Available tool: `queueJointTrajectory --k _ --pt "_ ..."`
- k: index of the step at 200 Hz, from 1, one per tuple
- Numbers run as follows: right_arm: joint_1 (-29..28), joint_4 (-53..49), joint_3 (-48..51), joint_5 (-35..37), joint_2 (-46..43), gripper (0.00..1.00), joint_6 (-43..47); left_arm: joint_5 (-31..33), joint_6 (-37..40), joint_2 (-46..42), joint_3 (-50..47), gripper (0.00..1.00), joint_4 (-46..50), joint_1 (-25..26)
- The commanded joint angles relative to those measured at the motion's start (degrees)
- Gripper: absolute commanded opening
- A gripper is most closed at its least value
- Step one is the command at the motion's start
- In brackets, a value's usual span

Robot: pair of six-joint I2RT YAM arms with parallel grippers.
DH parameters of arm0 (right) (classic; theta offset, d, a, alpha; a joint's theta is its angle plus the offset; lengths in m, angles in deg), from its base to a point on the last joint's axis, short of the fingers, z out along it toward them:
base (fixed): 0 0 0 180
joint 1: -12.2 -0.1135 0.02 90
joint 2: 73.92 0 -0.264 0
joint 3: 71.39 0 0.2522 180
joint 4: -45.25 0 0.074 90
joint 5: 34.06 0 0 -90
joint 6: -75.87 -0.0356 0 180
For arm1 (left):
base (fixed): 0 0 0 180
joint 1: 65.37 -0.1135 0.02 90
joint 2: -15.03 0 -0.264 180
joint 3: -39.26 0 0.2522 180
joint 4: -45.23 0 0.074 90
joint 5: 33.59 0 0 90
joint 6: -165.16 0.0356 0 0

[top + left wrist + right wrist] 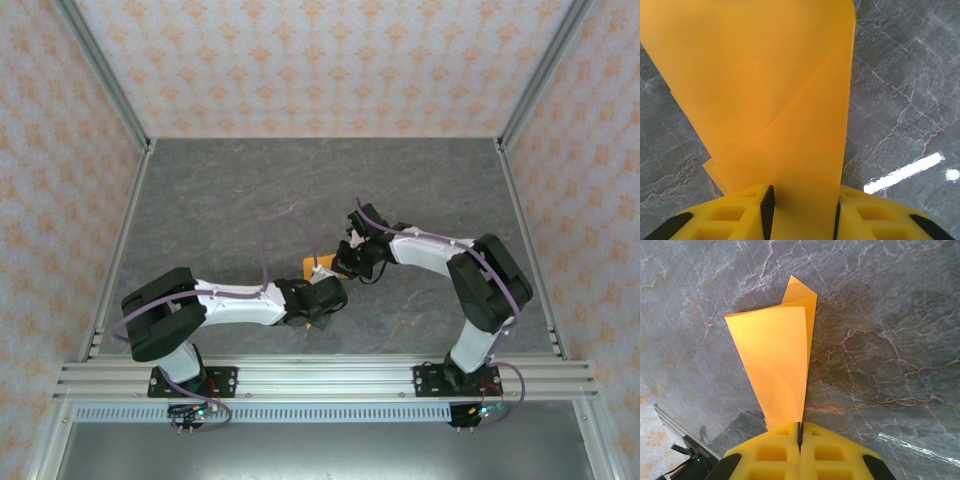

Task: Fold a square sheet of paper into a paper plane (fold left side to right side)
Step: Fold the wing for the fifth time at the center of the table.

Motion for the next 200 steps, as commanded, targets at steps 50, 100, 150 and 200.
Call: queueJointTrajectory --k 50,100,150,200 --pt "-0.39 -3.37 -3.25 2.57 -0.46 0.02 1.88 1.63 1.78 0.31 1.56 0.2 1.41 0.42" --pt "3.16 -7.0 -3.45 10.23 -9.65 0.39 4.84 -0.24 2.72 -0.75 2.36 0.12 1.17 0.4" --pt "8.35 -11.51 3.28 18.94 -23.32 0.63 8.75 -4.92 3.14 0.94 4.49 0.11 0.0 0.27" --pt "9.03 -11.45 11.45 18.32 -28.42 0.66 8.91 -12.29 4.05 5.75 7.07 0.11 -1.64 -1.77"
